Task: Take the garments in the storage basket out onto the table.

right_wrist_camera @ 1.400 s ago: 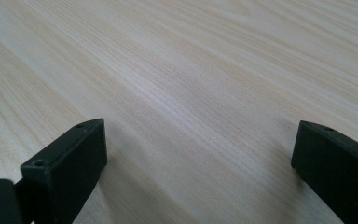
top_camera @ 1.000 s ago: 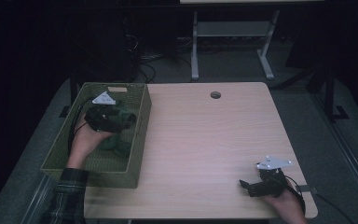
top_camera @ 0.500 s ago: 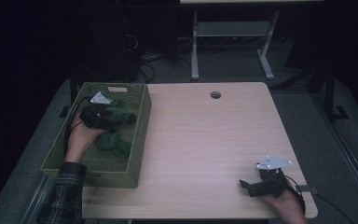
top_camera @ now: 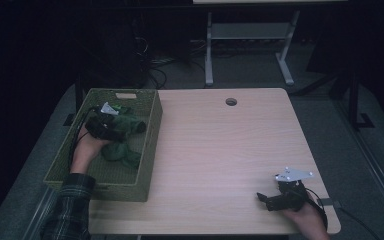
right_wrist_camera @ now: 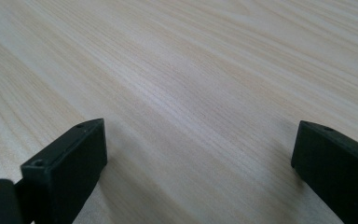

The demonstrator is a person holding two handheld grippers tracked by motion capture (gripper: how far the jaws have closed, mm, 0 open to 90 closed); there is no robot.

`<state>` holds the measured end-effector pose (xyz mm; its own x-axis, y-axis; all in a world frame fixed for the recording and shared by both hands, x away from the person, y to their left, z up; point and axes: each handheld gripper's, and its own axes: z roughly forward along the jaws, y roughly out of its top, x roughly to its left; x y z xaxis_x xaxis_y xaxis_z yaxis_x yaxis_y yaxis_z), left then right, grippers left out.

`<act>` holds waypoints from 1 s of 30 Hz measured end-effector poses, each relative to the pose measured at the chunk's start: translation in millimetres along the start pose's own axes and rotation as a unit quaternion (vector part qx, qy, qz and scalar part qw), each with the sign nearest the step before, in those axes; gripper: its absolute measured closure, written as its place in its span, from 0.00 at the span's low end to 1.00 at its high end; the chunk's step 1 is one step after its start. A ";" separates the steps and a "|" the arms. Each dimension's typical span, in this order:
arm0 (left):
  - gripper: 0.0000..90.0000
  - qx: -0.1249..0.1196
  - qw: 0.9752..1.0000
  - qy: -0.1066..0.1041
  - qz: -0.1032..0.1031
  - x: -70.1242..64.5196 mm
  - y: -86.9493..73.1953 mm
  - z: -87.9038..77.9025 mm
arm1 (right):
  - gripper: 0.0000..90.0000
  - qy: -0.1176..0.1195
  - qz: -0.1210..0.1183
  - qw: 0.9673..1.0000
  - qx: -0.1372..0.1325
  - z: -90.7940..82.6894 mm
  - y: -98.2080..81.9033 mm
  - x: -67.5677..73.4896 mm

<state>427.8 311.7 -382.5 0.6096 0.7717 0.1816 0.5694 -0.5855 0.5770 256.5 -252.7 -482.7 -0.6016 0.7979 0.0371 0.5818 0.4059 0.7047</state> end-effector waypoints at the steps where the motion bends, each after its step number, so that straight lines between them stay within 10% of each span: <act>1: 0.52 0.007 1.000 0.004 -0.003 1.0 -1.3 2.5 | 0.03 -0.001 -0.002 1.000 -0.001 0.1 0.0 -0.3; 16: 0.60 0.058 0.998 0.017 -0.017 8.5 -11.8 24.1 | 0.03 -0.001 -0.002 1.000 -0.001 0.1 0.0 -0.4; 30: 0.90 0.063 0.996 0.000 -0.063 14.6 -13.0 17.5 | 0.03 -0.001 -0.002 1.000 -0.001 0.1 0.0 -0.4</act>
<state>439.0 326.3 -401.3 0.5284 0.8414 0.1134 0.7068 -0.5100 0.4903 256.8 -252.9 -482.9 -0.6030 0.7971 0.0327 0.5778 0.4081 0.7068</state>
